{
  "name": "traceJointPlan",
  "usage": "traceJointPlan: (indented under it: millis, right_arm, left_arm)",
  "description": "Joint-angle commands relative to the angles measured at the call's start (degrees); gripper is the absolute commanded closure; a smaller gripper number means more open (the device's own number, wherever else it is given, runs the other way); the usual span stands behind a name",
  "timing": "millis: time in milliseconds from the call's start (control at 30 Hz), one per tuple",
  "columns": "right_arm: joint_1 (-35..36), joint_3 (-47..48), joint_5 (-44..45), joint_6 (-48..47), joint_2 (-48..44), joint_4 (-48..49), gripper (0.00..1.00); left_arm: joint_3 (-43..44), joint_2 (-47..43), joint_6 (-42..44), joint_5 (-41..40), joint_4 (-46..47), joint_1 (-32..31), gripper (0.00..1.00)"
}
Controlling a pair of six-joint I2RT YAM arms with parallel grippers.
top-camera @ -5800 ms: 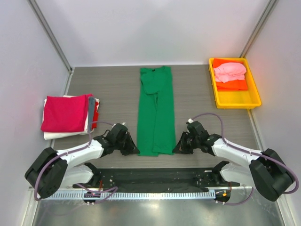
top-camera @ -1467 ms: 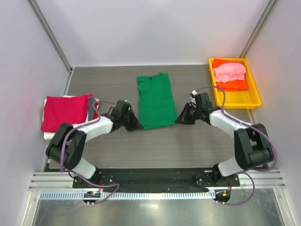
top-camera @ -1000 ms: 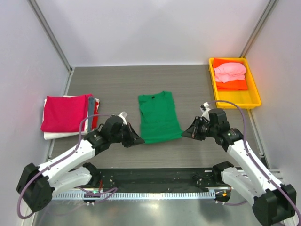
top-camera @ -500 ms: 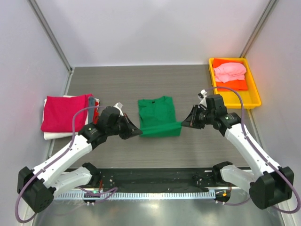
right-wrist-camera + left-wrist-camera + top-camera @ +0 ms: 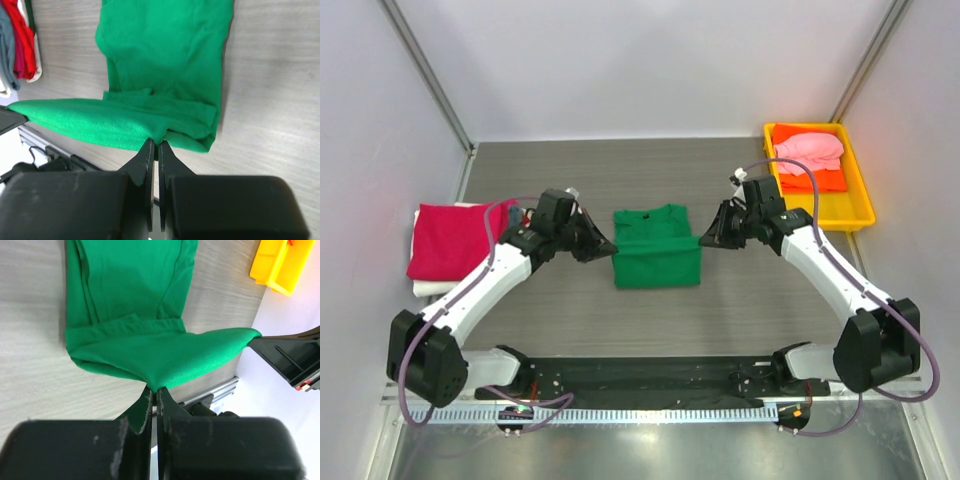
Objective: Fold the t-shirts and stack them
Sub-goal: Fold the tshirt
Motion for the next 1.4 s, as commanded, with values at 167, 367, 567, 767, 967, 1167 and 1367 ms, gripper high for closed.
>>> traceJointPlan:
  millis: [167, 367, 567, 767, 967, 1167, 1367]
  right_arm:
    - [-0.8, 8.0, 4.8, -3.4, 7.7, 2.0, 0.99]
    - [-1.3, 11.5, 5.9, -4.1, 12.1, 3.1, 0.99]
    - [-2.0, 15.1, 6.4, -5.1, 18.1, 5.0, 0.99]
    - [-3.6, 21.6, 3.6, -4.9, 25.7, 7.3, 0.99]
    - [-4.6, 31.6, 1.2, -4.6, 36.6, 10.5, 0.99]
    - [-5.4, 37.9, 2.2, -1.7, 44.1, 12.5, 0.26]
    - [-5.5, 24.3, 6.5, -3.1, 33.1, 22.4, 0.25]
  left_arm:
    - [7.9, 9.4, 6.2, 4.0, 0.7, 3.0, 1.00]
    - [12.1, 14.9, 7.4, 5.5, 1.4, 4.2, 1.00]
    - [16.1, 20.2, 8.3, 5.6, 1.4, 5.6, 1.00]
    - [20.6, 25.7, 9.1, 5.9, 1.5, 7.9, 1.00]
    - [27.4, 35.5, 9.7, 6.7, 2.1, 9.7, 1.00]
    - [35.7, 41.5, 14.4, 2.4, 1.3, 10.6, 0.03]
    - [34.4, 32.7, 22.5, -13.4, -6.4, 10.7, 0.03]
